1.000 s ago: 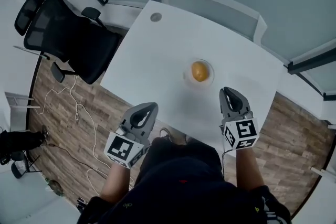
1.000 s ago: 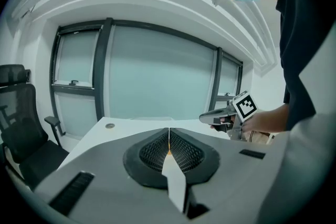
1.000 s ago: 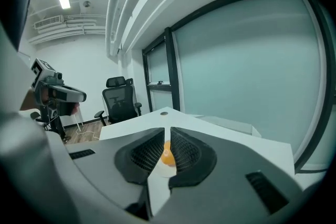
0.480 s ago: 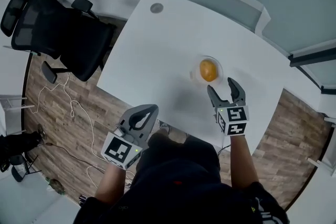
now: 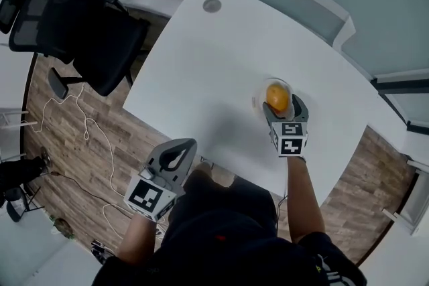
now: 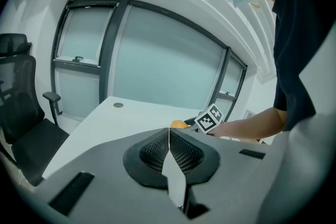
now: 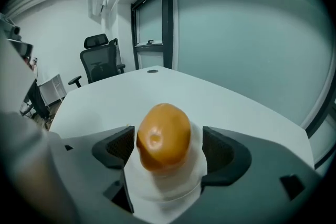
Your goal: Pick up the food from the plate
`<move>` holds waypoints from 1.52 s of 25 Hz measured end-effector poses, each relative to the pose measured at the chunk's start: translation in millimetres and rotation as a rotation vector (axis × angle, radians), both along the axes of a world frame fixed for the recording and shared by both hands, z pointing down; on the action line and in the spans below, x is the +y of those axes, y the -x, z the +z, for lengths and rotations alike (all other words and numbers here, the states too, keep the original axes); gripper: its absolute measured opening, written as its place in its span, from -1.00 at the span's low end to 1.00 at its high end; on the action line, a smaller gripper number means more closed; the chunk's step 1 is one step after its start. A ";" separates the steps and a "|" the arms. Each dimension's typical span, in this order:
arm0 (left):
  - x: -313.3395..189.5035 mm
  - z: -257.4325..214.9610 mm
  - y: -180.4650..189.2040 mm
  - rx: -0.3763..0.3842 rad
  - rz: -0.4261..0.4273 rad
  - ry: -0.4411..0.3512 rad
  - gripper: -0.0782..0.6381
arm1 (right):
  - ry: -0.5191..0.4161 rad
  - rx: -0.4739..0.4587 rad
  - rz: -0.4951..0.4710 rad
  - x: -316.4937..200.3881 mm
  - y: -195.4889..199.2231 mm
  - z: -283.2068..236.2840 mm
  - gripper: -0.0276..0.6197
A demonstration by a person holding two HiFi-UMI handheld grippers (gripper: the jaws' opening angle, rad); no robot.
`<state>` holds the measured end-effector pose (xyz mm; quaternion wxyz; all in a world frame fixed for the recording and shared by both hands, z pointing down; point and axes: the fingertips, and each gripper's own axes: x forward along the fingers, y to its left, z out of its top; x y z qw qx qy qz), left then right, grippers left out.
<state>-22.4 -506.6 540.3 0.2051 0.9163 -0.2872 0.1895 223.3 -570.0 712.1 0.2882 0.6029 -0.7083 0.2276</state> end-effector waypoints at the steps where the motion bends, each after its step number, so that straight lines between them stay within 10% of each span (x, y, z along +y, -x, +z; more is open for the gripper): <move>1: -0.8 2.1 1.1 0.000 -0.006 0.002 -0.72 | 0.006 0.001 0.005 -1.3 -1.8 4.7 0.27; 14: -12.7 -30.2 30.5 0.048 -0.053 -0.070 -0.72 | -0.175 0.040 -0.007 2.2 7.7 -96.8 0.20; 28: 13.7 -144.8 -32.8 0.167 0.123 -0.294 -0.72 | -0.593 0.108 0.022 97.5 8.7 -332.5 0.19; 38: 42.2 -193.0 -79.8 0.248 0.232 -0.427 -0.72 | -0.720 0.145 0.034 151.8 9.9 -395.6 0.19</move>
